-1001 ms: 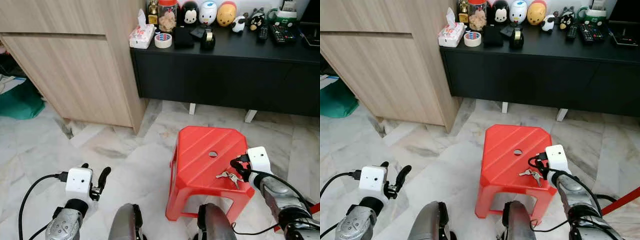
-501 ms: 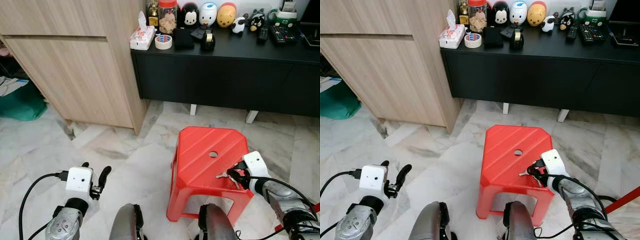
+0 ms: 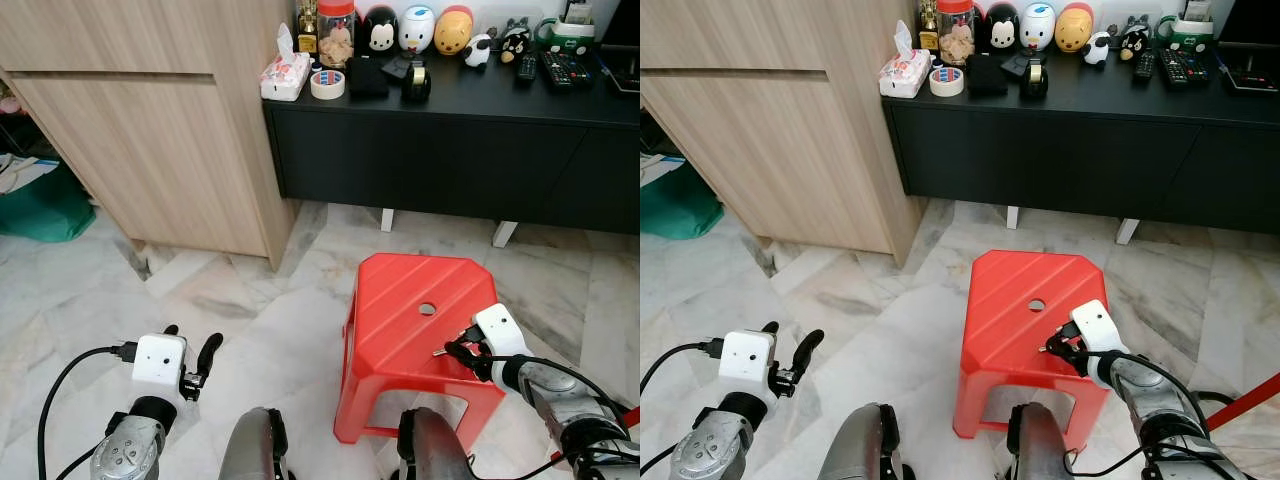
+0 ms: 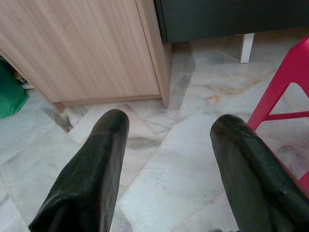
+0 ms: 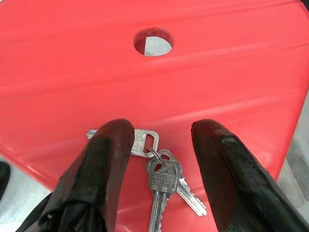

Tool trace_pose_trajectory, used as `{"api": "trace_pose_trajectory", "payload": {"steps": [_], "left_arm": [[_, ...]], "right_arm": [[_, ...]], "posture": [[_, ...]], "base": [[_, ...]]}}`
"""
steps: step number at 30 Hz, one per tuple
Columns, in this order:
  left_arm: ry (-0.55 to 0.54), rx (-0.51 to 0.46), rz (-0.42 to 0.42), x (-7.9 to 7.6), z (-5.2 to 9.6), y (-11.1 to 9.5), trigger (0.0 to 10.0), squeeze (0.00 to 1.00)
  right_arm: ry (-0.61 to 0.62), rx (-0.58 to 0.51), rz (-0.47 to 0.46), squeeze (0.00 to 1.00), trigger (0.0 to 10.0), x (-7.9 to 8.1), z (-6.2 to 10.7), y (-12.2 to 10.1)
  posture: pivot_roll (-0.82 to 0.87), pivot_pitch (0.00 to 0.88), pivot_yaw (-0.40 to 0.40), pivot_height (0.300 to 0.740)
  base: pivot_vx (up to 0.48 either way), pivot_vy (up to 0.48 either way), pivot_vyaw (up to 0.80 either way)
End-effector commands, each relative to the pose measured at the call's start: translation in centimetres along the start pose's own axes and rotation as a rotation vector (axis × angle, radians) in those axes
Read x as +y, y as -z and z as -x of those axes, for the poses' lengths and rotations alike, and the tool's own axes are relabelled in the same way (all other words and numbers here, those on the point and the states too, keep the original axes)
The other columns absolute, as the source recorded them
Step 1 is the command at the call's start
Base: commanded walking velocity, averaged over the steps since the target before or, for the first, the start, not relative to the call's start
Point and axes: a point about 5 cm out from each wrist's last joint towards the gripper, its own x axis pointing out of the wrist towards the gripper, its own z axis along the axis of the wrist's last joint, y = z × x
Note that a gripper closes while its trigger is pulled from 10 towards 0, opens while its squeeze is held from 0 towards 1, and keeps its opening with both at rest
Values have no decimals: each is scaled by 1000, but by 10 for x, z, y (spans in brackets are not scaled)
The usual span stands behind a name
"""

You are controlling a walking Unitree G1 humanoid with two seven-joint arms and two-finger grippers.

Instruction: Hang keys on a hook

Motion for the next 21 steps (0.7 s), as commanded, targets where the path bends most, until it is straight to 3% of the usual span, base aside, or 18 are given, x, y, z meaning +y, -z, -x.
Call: {"api": "trace_pose_trajectory", "payload": {"steps": [1, 9, 10, 11, 12, 13, 14, 15, 16, 17, 18, 21], "left_arm": [[11, 15, -22, 0, 3, 4, 10000, 0], [9, 14, -28, 3, 3, 3, 10000, 0], [10, 14, -29, 3, 3, 3, 10000, 0], [11, 14, -29, 3, 3, 3, 10000, 0], [12, 14, -30, 3, 3, 3, 10000, 0], [12, 13, -30, 3, 3, 3, 10000, 0], [12, 14, -30, 3, 3, 3, 10000, 0], [12, 14, -30, 3, 3, 3, 10000, 0], [13, 14, -31, 3, 3, 3, 10000, 0], [13, 14, -31, 3, 3, 3, 10000, 0], [13, 15, -32, 3, 3, 3, 10000, 0], [13, 15, -33, 4, 3, 3, 10000, 0]], "right_arm": [[-1, 16, 5, 0, 10000, 2, -2, 1], [17, 47, -18, 0, 10000, 5, -2, 9], [20, 51, -22, 0, 3255, 6, -2, 10], [23, 53, -24, 0, 3255, 6, -2, 11], [25, 55, -27, 0, 2471, 7, -2, 11], [27, 58, -31, 0, 745, 7, -2, 12], [29, 61, -32, 0, 2078, 8, -3, 13], [29, 61, -32, 0, 2078, 8, -3, 13], [29, 63, -32, 0, 4902, 8, -3, 13], [30, 64, -32, 0, 4902, 9, -3, 14], [29, 66, -34, 0, 10000, 9, -3, 14], [29, 70, -35, 0, 10000, 10, -3, 15]], "posture": [[87, 120, 80, 592], [89, 120, 84, 592], [90, 121, 85, 592], [90, 121, 85, 592], [90, 122, 86, 592], [90, 123, 86, 592], [90, 123, 87, 592], [90, 123, 87, 592], [91, 124, 88, 592], [91, 124, 88, 592], [93, 125, 89, 592], [95, 127, 89, 592]], "base": [[0, 0, 0], [0, 0, 0], [0, 0, 0], [0, 0, 0], [0, 0, 0], [0, 0, 0], [0, 0, 0], [0, 0, 0], [0, 0, 0], [0, 0, 0], [0, 0, 0], [0, 0, 0]]}}
